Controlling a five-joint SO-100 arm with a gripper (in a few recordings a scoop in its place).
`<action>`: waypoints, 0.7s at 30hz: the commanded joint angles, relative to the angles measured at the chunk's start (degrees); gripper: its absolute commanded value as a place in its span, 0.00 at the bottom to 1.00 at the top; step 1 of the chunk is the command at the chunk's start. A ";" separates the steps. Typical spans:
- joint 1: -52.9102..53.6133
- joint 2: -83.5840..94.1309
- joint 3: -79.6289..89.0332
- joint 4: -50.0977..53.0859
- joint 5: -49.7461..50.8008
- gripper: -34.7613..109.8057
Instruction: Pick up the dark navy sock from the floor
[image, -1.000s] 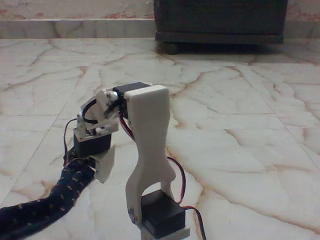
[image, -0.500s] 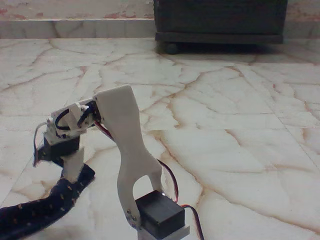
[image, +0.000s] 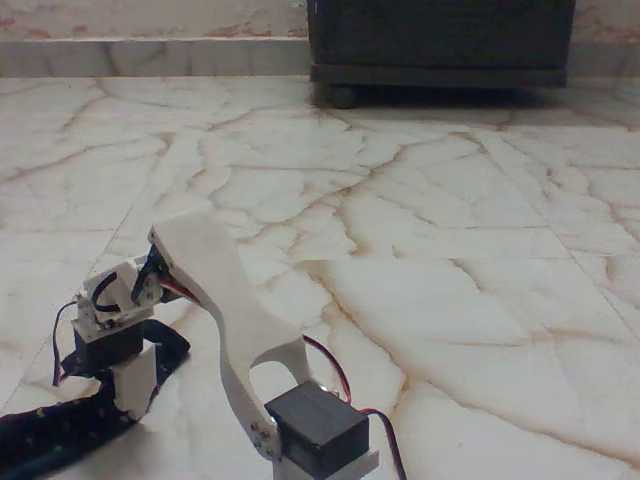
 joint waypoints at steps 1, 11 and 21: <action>-0.53 -0.70 -3.78 -0.26 0.26 0.34; 0.26 -3.25 -6.94 -0.35 0.00 0.28; 6.06 12.57 8.17 -0.88 -8.44 0.24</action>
